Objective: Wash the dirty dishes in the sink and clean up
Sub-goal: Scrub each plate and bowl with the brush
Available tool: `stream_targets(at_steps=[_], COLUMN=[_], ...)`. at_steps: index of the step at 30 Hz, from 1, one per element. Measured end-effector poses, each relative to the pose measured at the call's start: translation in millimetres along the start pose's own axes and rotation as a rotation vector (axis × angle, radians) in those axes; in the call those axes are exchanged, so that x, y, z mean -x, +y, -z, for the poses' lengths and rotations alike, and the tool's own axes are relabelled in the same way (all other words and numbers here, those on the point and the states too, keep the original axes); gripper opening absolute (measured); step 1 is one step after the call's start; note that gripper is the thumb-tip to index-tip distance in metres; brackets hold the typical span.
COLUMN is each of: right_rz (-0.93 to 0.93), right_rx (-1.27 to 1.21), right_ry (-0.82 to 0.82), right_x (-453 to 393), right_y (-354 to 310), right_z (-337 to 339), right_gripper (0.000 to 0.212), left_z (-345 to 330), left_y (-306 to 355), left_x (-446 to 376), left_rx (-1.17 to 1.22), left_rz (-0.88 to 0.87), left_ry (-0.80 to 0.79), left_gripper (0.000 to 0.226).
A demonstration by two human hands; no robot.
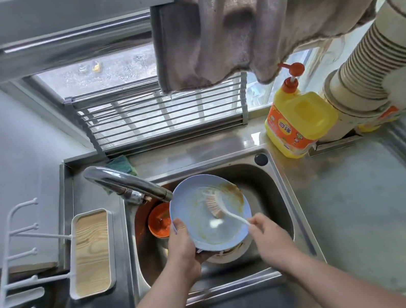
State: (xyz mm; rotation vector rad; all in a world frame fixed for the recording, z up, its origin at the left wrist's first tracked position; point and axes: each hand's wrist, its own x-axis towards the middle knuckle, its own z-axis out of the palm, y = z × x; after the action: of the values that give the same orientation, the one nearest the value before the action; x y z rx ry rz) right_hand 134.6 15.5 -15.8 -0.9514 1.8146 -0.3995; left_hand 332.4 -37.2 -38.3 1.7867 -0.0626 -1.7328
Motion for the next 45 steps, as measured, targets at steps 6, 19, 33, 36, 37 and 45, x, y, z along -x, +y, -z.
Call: stream_targets(at_steps=[6, 19, 33, 36, 37, 45], right_rz=[0.036, -0.024, 0.047, 0.151, 0.170, 0.042], right_rx=[0.083, 0.110, 0.125, 0.107, 0.124, 0.237], right_ry=[-0.147, 0.008, -0.027, -0.137, -0.179, -0.022], right_x=[47.4, -0.7, -2.2, 16.5, 29.4, 20.1], right_y=[23.4, -3.4, 3.6, -9.6, -5.4, 24.7], right_z=[-30.3, -2.3, 13.8, -13.6, -17.7, 28.2], right_gripper=[0.013, 0.014, 0.017, 0.015, 0.014, 0.015], left_z=[8.7, 5.2, 30.5, 26.8, 28.1, 34.8], left_y=[3.5, -4.3, 8.7, 11.3, 13.1, 3.1], left_x=[-3.8, 7.6, 5.4, 0.7, -1.6, -3.7], left_rx=[-0.081, -0.157, -0.467, -0.629, -0.660, -0.561], left_rz=[0.002, -0.071, -0.346, -0.507, -0.521, -0.441], left_ry=[0.023, -0.035, -0.233, -0.195, -0.154, -0.184], left_gripper=[0.042, 0.042, 0.050, 0.059, 0.057, 0.033])
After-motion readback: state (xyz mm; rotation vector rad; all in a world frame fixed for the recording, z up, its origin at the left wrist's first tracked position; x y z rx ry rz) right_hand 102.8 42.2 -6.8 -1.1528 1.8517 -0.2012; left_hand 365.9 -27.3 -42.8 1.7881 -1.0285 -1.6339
